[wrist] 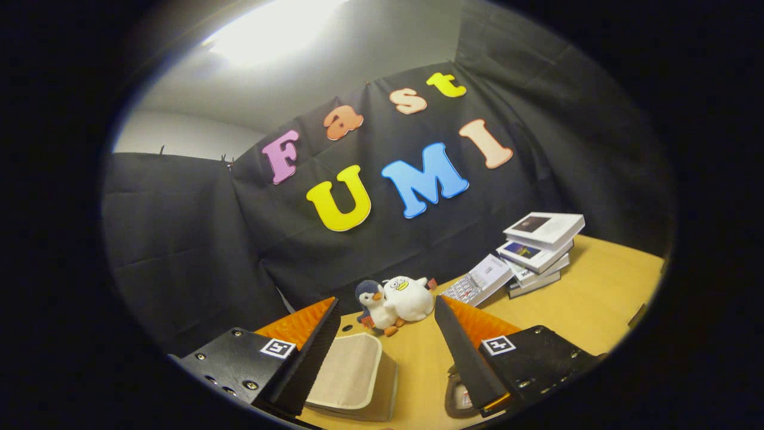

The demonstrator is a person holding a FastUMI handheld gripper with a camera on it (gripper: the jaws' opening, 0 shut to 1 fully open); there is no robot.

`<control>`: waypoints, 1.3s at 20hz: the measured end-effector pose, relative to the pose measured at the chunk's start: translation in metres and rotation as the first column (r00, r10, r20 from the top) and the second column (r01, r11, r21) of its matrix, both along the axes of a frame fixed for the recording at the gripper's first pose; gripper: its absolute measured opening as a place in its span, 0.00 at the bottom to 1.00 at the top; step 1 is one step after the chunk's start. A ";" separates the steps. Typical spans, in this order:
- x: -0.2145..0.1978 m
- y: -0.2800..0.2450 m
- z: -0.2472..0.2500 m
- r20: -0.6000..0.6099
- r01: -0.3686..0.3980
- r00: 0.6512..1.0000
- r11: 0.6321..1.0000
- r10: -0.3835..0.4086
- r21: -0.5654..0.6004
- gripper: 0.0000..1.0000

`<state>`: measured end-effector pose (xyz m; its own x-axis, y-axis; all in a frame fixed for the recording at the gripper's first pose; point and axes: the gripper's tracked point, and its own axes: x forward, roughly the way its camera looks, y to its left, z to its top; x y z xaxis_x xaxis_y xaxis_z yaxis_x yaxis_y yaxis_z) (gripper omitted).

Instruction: Open the storage box then place both shoes into the box .Put the left shoe in first, then the right shoe, with the right side of both shoes facing outward in a uniform manner.

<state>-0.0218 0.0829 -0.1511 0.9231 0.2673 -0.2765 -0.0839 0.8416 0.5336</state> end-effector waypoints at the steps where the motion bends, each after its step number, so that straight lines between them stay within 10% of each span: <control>1: -0.001 0.007 -0.011 -0.032 -0.014 0.999 1.000 0.015 0.028 0.97; 26: -0.047 0.141 -0.151 -0.439 -0.028 0.816 0.783 0.377 0.621 0.94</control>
